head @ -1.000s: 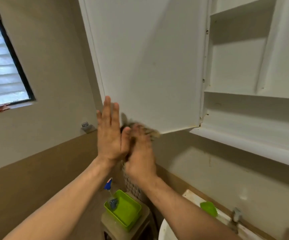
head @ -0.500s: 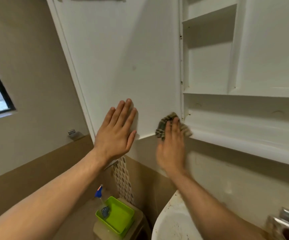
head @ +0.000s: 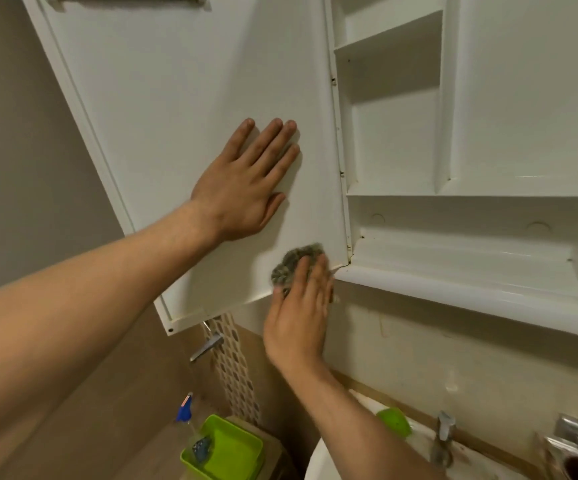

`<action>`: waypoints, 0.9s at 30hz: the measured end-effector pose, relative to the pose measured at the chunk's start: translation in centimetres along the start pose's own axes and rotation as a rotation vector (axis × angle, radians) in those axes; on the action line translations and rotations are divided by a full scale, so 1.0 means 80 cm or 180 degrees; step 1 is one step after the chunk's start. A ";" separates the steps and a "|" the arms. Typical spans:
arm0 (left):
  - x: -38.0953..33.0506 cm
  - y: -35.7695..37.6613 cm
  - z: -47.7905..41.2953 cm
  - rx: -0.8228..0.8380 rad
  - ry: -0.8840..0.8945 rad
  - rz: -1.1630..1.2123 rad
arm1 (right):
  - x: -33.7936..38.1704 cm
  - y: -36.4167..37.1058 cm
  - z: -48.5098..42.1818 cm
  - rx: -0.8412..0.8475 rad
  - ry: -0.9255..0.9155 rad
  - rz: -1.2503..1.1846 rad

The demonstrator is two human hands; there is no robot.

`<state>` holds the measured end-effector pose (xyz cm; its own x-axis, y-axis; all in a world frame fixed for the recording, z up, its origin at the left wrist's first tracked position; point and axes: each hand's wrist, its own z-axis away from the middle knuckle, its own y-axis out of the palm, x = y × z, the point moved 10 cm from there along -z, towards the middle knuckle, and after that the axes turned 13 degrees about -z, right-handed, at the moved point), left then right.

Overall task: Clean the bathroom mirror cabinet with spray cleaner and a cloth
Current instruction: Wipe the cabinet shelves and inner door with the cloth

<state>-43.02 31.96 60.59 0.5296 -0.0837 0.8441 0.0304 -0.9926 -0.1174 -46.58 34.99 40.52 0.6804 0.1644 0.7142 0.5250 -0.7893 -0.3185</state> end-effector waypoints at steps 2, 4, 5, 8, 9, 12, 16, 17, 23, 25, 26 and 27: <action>-0.007 0.000 0.002 -0.0006 0.0023 0.0037 | 0.005 0.013 0.023 0.0317 -0.0602 0.0604; -0.012 -0.001 0.004 -0.0033 0.0084 0.0060 | -0.025 -0.013 -0.003 0.0218 -0.0376 0.0886; -0.015 -0.001 0.006 -0.0037 0.0123 0.0071 | -0.042 -0.033 -0.019 0.0066 -0.0061 0.0884; -0.021 -0.002 0.011 -0.0036 0.0145 0.0069 | -0.048 -0.058 -0.038 -0.0070 0.0357 0.0929; -0.020 -0.003 0.012 -0.0037 0.0123 0.0085 | -0.043 -0.055 -0.037 -0.0003 0.0375 0.0852; -0.019 -0.003 0.013 0.0003 0.0099 0.0107 | -0.044 -0.056 -0.038 0.0365 0.0380 0.0737; -0.021 -0.005 0.016 0.0027 0.0128 0.0117 | -0.064 -0.092 -0.066 0.0402 0.0607 0.0657; -0.021 -0.006 0.015 0.0032 0.0132 0.0137 | -0.059 -0.091 -0.064 0.0369 0.0659 0.0615; -0.021 -0.009 0.016 0.0163 0.0216 0.0175 | 0.018 -0.035 -0.016 0.0953 -0.0489 0.0156; -0.018 -0.013 0.020 0.0186 0.0265 0.0214 | 0.006 -0.064 -0.043 0.0671 -0.0667 0.0316; -0.017 -0.014 0.022 0.0187 0.0293 0.0219 | -0.003 -0.083 -0.062 0.0437 -0.0565 0.0375; -0.016 -0.016 0.024 0.0178 0.0321 0.0210 | -0.009 -0.105 -0.084 0.0135 -0.0397 0.0233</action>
<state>-42.08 33.52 58.63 0.4441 -0.1598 0.8816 0.0469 -0.9785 -0.2010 -54.89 37.53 46.83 0.7744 0.1817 0.6060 0.4910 -0.7766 -0.3946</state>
